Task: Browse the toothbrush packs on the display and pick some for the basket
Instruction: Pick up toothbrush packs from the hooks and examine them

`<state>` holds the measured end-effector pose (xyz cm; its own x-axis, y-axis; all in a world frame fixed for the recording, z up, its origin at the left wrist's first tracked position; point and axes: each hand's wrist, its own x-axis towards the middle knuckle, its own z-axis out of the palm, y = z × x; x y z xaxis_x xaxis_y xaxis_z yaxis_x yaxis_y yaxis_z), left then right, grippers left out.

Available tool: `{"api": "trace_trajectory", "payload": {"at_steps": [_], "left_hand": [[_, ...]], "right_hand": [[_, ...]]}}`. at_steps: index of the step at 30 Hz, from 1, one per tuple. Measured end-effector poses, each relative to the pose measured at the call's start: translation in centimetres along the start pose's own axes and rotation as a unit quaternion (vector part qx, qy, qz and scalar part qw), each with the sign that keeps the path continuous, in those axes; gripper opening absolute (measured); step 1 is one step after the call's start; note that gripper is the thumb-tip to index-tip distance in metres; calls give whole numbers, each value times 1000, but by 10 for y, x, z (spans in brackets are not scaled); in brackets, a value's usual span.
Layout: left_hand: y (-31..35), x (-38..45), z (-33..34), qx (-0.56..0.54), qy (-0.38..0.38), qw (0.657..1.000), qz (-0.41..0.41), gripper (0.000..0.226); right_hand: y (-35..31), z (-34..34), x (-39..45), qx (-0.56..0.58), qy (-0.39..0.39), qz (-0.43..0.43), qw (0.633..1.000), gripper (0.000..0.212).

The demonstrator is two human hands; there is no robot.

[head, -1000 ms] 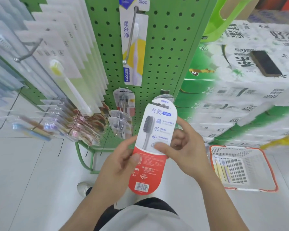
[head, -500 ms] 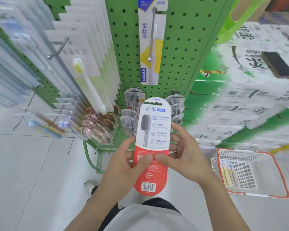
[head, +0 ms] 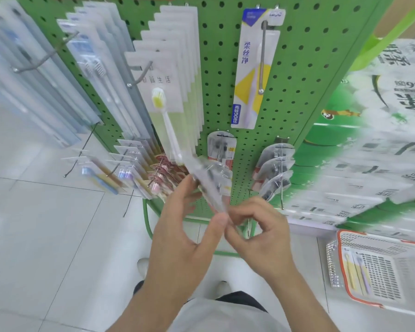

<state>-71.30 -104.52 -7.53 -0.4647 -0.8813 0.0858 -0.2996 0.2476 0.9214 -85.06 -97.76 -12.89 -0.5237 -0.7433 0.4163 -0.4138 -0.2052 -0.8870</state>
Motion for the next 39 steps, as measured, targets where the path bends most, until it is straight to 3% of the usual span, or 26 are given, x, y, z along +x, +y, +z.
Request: {"api": "trace_trajectory", "payload": {"at_steps": [2, 4, 9, 15, 18, 23, 27, 31, 33, 35, 39], "left_hand": [[7, 1, 3, -93, -9, 995, -43, 47], [9, 5, 2, -151, 31, 985, -78, 30], [-5, 18, -4, -189, 23, 975, -113, 32], [-28, 31, 3, -188, -26, 974, -125, 26], [-31, 36, 4, -205, -38, 966, -156, 29], [-30, 48, 0, -182, -43, 964, -188, 27], [-33, 56, -5, -151, -74, 968, -185, 30], [-39, 61, -3, -122, -41, 979, -161, 10], [-41, 62, -1, -118, -43, 981, -148, 26], [-45, 61, 3, -91, -62, 987, -119, 39], [-59, 57, 9, -24, -72, 995, -64, 42]], "right_hand": [[3, 7, -4, -38, -11, -60, 997, 36], [4, 12, -10, -59, -8, -78, 995, 29], [3, 12, -20, -37, -27, -27, 999, 34], [9, 0, -9, 1, 26, 99, 995, 27], [7, -4, 1, 48, 25, 206, 977, 44], [15, -3, 9, 106, -67, 306, 944, 76], [18, 4, 11, 187, -59, 321, 927, 44], [25, 0, 15, 130, -55, 311, 940, 25], [31, -2, 15, 84, -66, 297, 949, 15], [37, -2, 13, 47, -81, 289, 953, 21], [45, 1, 13, -9, -105, 280, 954, 31]]}}
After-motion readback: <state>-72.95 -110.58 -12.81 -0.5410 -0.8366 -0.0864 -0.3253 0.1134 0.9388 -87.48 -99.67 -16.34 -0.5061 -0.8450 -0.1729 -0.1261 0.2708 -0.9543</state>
